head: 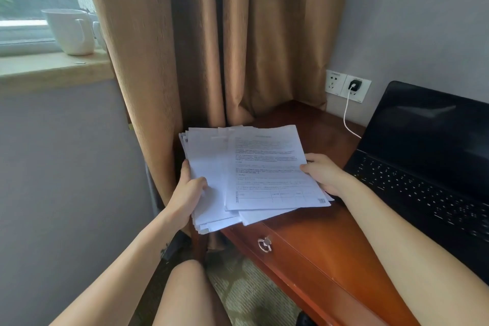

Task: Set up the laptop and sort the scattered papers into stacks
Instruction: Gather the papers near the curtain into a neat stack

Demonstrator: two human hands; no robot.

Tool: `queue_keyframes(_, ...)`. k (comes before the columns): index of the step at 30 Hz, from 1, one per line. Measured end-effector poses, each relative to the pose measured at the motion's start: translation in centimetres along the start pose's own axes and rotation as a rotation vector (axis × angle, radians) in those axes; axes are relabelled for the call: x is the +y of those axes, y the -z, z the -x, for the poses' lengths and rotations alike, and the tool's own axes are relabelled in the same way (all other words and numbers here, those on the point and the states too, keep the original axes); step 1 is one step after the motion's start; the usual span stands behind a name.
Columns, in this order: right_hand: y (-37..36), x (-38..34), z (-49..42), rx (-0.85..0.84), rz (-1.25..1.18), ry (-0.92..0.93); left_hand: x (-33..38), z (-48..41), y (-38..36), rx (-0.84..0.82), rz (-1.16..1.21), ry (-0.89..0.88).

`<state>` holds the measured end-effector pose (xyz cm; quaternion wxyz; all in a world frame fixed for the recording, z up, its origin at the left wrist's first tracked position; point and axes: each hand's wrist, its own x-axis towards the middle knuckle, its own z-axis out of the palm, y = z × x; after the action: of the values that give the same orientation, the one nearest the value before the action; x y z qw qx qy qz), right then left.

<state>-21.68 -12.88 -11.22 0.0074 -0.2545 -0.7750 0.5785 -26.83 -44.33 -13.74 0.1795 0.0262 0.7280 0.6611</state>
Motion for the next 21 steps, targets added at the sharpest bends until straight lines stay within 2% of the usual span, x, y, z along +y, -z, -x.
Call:
queue_keyframes(6, -3.4, -1.9, -1.1, 0.066, 0.146, 0.144, 0.2, -0.6, 0.2, 0.048, 0.048, 0.045)
queue_keyframes(11, -7.4, -2.5, -1.2, 0.041, 0.287, 0.187, 0.0, -1.1, 0.4, 0.040, 0.077, 0.092)
queue_keyframes(16, -9.1, -2.1, -0.6, 0.127, 0.462, 0.107, 0.2, -1.9, 1.2, -0.034, 0.058, 0.247)
queue_keyframes(21, -8.8, -1.4, -0.1, 0.112, 0.548, 0.078, 0.9, -1.8, 1.2, -0.152, 0.002, 0.271)
